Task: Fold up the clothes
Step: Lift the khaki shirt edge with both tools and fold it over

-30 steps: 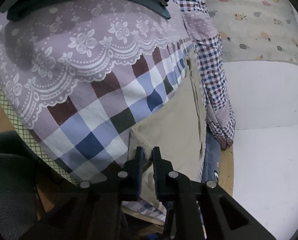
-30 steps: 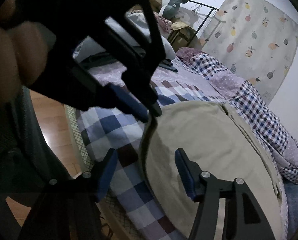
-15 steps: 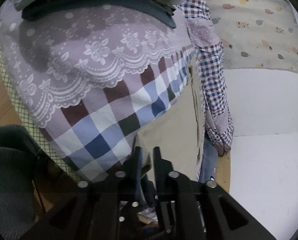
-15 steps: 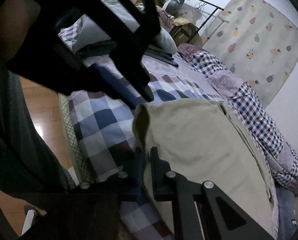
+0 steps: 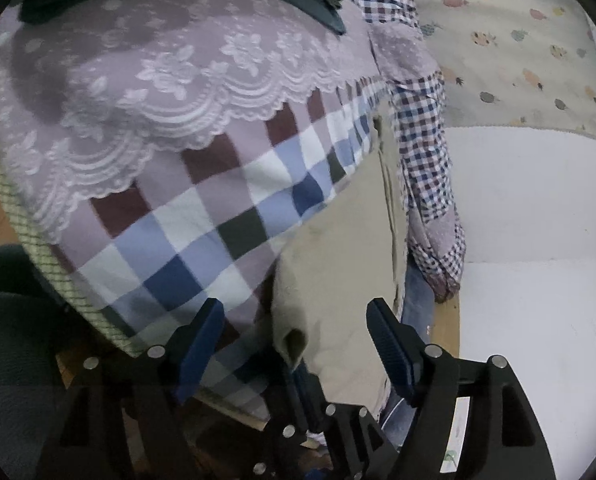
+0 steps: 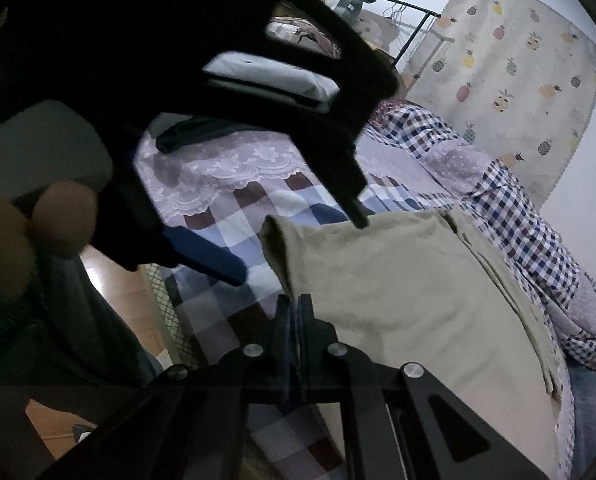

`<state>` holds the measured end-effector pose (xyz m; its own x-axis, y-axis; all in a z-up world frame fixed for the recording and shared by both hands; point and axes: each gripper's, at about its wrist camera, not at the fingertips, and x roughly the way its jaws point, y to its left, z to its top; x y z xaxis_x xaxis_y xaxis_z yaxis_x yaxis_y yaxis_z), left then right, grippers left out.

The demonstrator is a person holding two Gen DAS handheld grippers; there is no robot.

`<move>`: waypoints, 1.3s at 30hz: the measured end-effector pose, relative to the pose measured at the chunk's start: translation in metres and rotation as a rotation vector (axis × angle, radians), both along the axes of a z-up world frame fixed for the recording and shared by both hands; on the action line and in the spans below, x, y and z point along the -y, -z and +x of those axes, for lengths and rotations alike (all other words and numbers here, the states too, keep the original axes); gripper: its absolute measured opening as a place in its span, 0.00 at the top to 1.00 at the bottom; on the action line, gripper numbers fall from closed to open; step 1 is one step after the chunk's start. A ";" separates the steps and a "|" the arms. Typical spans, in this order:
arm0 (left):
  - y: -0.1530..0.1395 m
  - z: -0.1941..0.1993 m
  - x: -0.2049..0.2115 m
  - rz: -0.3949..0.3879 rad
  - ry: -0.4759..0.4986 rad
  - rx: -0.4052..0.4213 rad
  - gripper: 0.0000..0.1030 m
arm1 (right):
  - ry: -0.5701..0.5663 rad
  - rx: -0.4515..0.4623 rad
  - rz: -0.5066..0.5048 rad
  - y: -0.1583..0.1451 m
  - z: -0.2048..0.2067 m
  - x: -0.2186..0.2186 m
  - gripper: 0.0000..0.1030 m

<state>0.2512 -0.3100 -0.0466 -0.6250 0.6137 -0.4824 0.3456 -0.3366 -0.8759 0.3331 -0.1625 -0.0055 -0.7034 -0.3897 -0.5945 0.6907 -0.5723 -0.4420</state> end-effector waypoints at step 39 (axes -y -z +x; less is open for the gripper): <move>-0.127 0.003 0.000 0.019 -0.030 -0.318 0.98 | 0.375 -0.276 0.196 0.005 -0.011 -0.133 0.47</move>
<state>0.2538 -0.3100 0.0805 -0.7608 0.5996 -0.2483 0.0630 -0.3127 -0.9478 0.3220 -0.0296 -0.0104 -0.9149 0.0198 -0.4032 0.2958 -0.6468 -0.7030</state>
